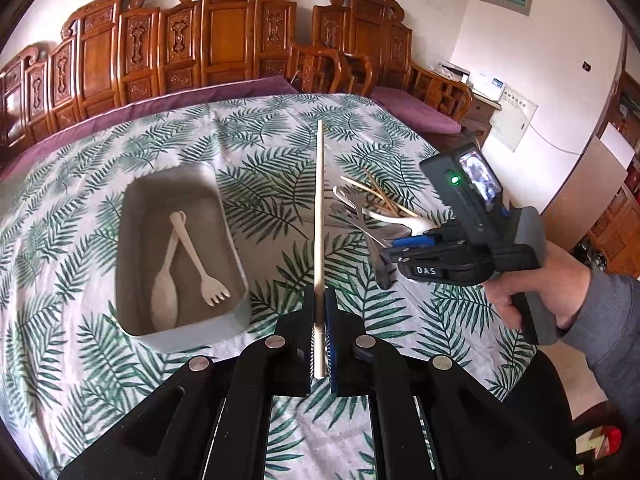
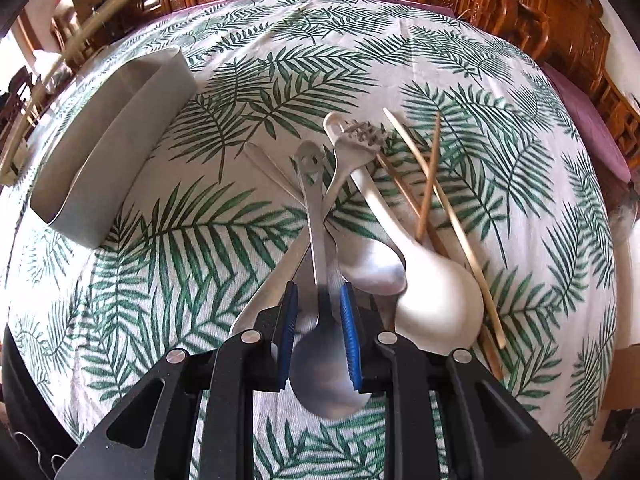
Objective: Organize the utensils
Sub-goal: 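Lift the chopstick with the left gripper while the right gripper grasps the smiley metal spoon, then lower the chopstick into the tray and open the left gripper while the right carries the spoon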
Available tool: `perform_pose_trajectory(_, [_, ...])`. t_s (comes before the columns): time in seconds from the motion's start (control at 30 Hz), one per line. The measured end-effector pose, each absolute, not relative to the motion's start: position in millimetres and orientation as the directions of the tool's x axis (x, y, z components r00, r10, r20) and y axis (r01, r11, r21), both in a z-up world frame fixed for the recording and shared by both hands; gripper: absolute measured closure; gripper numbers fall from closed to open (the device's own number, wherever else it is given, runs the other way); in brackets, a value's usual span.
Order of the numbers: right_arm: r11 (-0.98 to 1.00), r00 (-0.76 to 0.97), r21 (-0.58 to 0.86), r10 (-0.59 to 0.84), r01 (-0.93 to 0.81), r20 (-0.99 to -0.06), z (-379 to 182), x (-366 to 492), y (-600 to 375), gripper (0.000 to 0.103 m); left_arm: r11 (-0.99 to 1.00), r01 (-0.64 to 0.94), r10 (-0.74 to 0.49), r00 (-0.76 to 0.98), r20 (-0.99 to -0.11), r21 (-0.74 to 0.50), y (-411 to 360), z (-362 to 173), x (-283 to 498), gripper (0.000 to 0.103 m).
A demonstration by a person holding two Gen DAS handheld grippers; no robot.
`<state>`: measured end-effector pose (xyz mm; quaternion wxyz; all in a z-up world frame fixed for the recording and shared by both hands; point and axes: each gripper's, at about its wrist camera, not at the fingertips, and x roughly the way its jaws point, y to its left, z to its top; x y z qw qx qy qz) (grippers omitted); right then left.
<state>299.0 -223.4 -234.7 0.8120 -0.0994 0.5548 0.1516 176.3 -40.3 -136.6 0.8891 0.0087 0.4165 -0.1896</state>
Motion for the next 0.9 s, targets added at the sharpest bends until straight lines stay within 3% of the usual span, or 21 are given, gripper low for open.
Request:
perform_pose_trajectory(0.1, [0.94,0.346,0.004,0.13,-0.342,-0.929,-235.1,297.7,-223.1,0.083,0.931,0.329,-0.328,0.576,-0.749,-0.155,-31.0,-133.0,176.9,0.099])
perform_pose_trajectory(0.13, [0.94,0.347,0.0,0.126,-0.34,-0.93,-235.1,296.9,-223.1,0.094,0.932,0.326,-0.33,0.574,-0.75,-0.16,-27.9,-131.3,176.7,0.099])
perform_pose_trajectory(0.17, [0.941,0.345,0.0,0.124,-0.338,-0.93,-235.1,296.1,-223.7,0.095,0.932,0.325,-0.33,0.574,-0.749,-0.162,-24.6,-128.8,176.2,0.099])
perform_pose_trajectory(0.63, [0.951,0.361,0.073,0.184,-0.3,-0.914,-198.3,267.4,-227.5,0.096,0.95,0.277,-0.289,0.59,-0.754,-0.148,16.6,-106.3,188.8,0.099])
perform_pose_trajectory(0.9, [0.938,0.394,0.107,0.241,-0.331,-0.887,-169.6,263.7,-206.2,0.096,0.965,0.221,-0.246,0.575,-0.78,-0.141,39.5,-126.1,210.6,0.099])
